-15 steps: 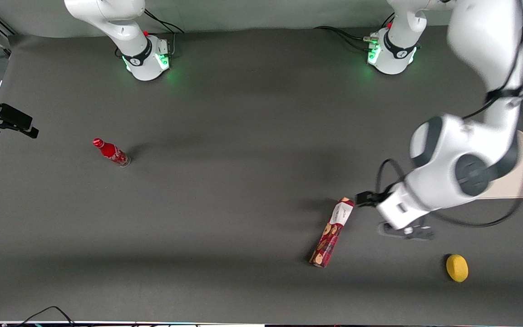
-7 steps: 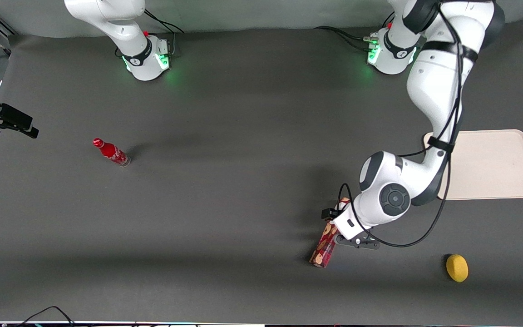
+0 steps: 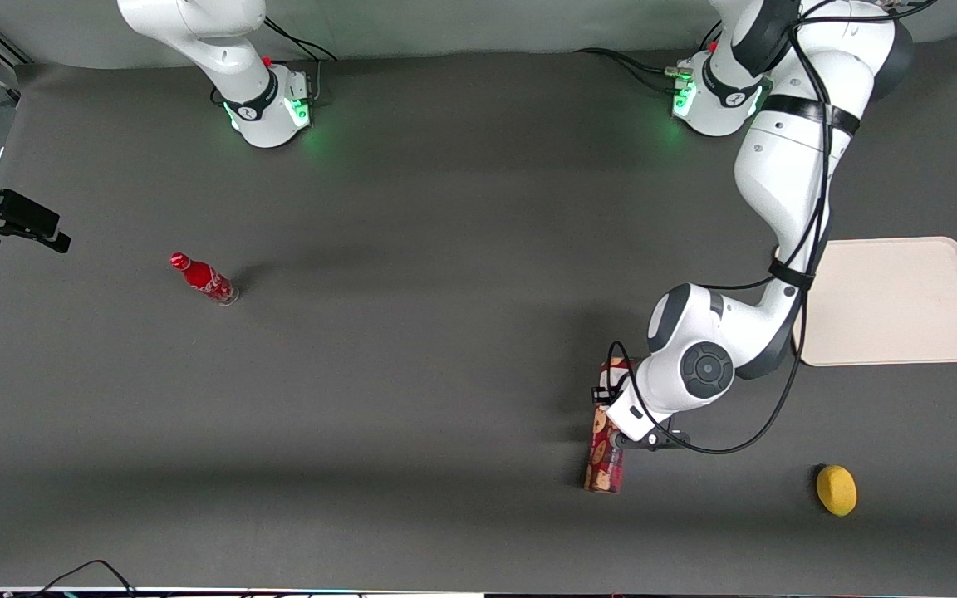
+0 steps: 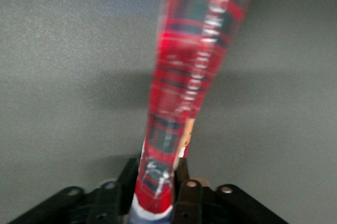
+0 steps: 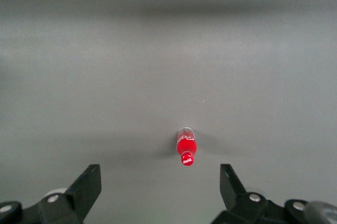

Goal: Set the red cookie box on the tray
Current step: 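Lift the cookie box and carry it over the white tray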

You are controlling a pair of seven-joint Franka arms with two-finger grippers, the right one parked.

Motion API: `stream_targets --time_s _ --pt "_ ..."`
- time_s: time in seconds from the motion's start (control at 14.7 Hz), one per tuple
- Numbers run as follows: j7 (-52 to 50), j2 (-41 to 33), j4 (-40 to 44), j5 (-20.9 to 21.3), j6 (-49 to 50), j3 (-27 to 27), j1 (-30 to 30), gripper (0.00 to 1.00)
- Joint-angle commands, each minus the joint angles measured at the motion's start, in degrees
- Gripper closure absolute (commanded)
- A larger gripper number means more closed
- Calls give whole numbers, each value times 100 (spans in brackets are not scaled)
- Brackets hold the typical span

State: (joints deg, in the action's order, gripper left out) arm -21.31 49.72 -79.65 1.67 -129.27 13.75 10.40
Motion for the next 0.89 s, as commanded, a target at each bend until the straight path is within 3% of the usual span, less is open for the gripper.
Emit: stream_targets --time_s 0.0,0.27,0.41,0.61,0.82 --pt "-207 -242 72 105 435 -30 -29 100" --pt "-304 -751 678 -9 2086 -48 -204 100" --pt "-470 -1312 679 -341 2834 -187 -441 100" --pt "-506 -2069 688 -413 3888 -906 -460 100" --pt "-149 -2571 679 -475 4558 -2074 -478 100"
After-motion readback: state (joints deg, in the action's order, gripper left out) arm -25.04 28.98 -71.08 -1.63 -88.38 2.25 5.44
